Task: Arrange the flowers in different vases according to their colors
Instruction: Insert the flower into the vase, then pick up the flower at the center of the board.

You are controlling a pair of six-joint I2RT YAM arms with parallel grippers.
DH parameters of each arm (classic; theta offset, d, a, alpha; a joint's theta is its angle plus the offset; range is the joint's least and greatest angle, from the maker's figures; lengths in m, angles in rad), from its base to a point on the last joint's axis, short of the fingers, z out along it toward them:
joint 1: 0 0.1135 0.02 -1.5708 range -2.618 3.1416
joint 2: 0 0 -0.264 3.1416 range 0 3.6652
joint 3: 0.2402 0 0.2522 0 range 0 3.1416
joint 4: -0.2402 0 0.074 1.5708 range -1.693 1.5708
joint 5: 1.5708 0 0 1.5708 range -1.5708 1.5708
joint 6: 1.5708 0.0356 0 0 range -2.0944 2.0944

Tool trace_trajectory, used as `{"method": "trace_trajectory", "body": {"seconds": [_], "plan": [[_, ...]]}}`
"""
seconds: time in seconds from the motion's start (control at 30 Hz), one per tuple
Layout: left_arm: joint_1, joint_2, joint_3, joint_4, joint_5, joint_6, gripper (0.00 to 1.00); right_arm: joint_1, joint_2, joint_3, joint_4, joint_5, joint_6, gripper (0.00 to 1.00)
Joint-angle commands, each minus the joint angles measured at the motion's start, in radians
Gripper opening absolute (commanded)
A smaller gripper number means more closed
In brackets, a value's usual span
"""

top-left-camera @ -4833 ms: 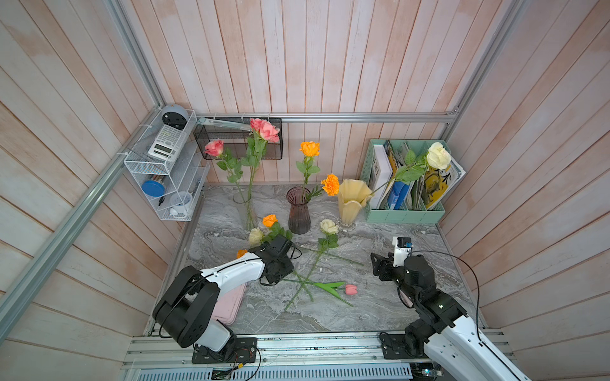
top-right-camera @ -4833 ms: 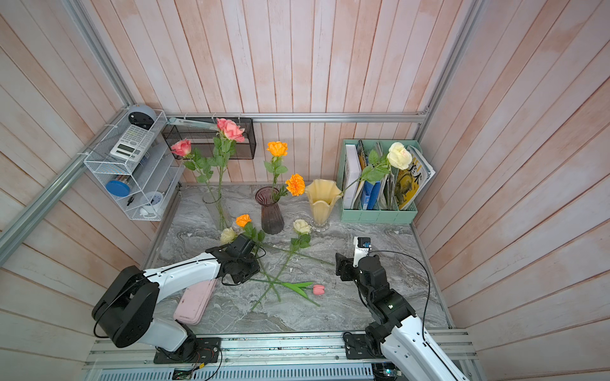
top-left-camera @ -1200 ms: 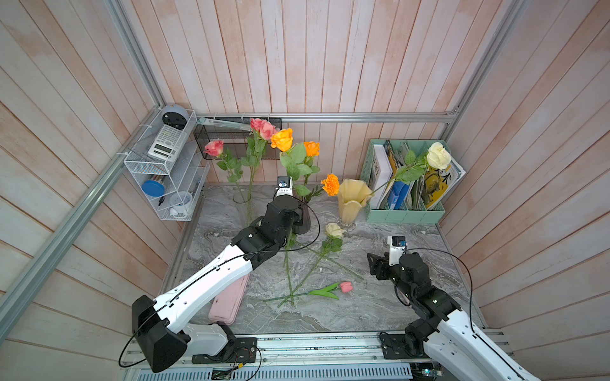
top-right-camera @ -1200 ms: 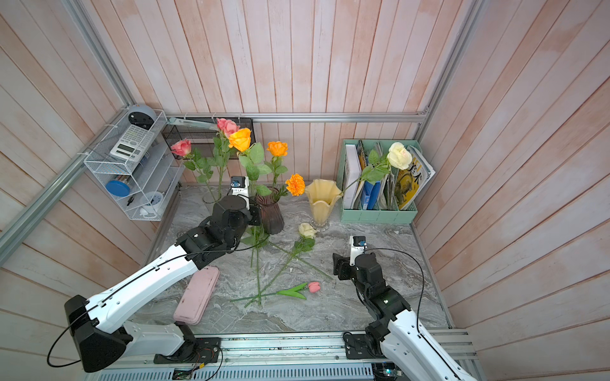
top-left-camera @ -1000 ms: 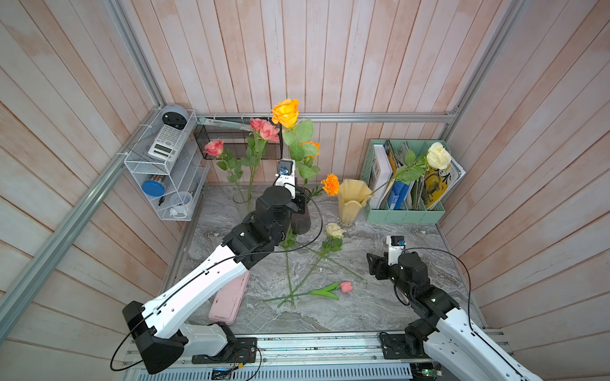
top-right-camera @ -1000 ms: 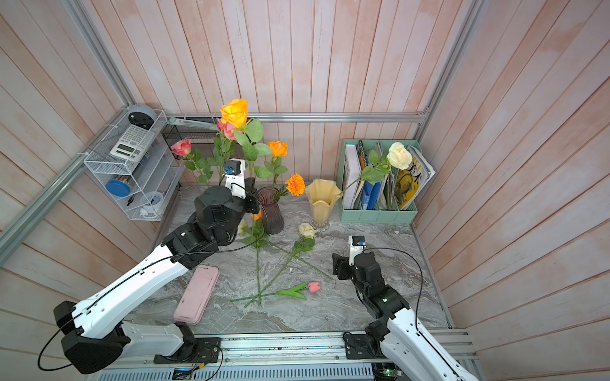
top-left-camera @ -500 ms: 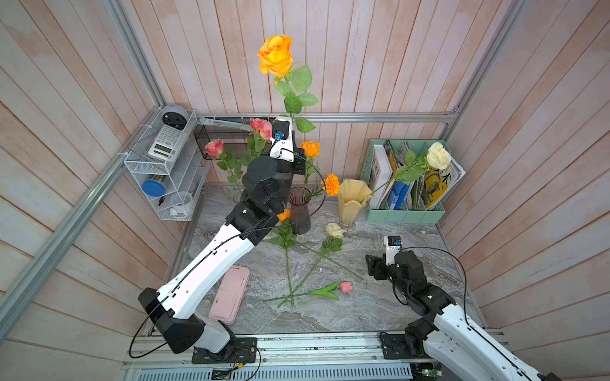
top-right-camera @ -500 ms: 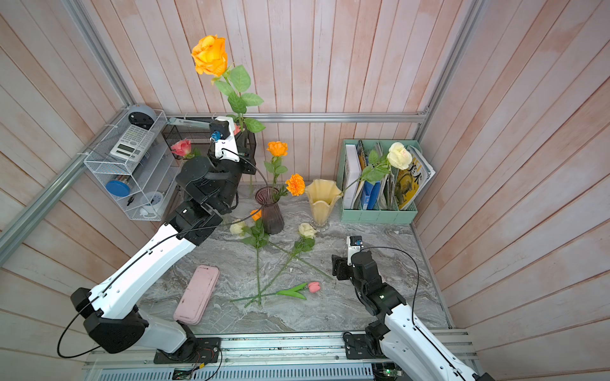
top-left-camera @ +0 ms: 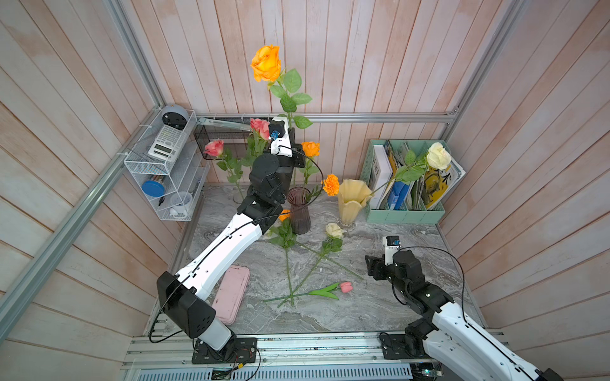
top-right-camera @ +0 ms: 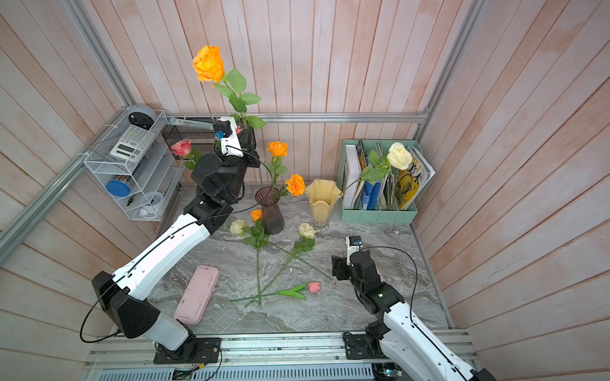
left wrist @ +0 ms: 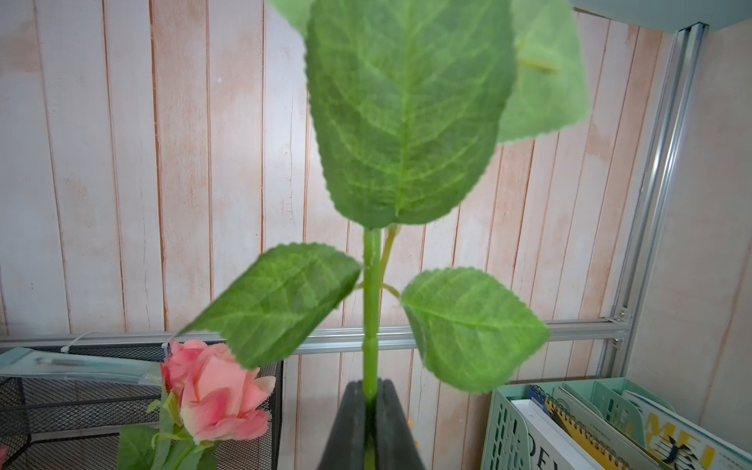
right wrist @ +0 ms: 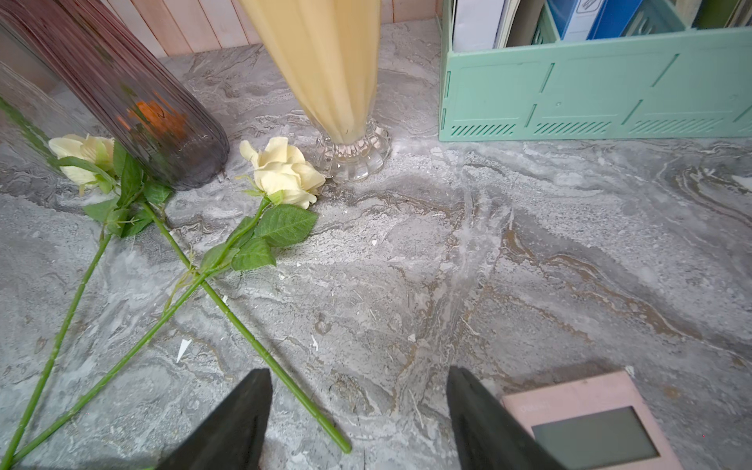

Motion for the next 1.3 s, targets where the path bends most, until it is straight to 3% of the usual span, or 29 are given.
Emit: {"method": "trace_trajectory", "body": {"seconds": [0.0,0.3,0.37,0.47,0.73,0.87,1.03,1.27], "plan": [[0.013,0.016,-0.060,0.075,0.031,-0.053,0.00,-0.005,0.008,0.018,0.021,0.013,-0.016,0.74],[0.014,-0.008,-0.302,0.184,0.006,-0.133,0.02,-0.005,0.005,0.017,0.019,0.005,-0.013,0.74],[0.014,-0.014,-0.339,0.180,0.000,-0.145,0.30,-0.005,-0.001,0.015,0.019,0.001,-0.010,0.74],[0.013,-0.034,-0.382,0.170,-0.020,-0.146,0.45,-0.005,-0.012,0.014,0.014,-0.004,-0.008,0.74],[0.000,-0.191,-0.419,0.042,-0.024,-0.145,0.65,-0.005,-0.062,0.030,-0.027,-0.051,0.010,0.74],[-0.029,-0.317,-0.442,-0.114,-0.058,-0.186,0.69,-0.003,-0.017,0.080,-0.052,-0.178,-0.007,0.74],[-0.075,-0.486,-0.512,-0.343,-0.097,-0.332,0.70,0.025,0.188,0.191,-0.097,-0.327,-0.042,0.74],[-0.125,-0.719,-0.734,-0.554,-0.120,-0.570,0.71,0.176,0.468,0.397,-0.191,-0.228,-0.133,0.74]]}}
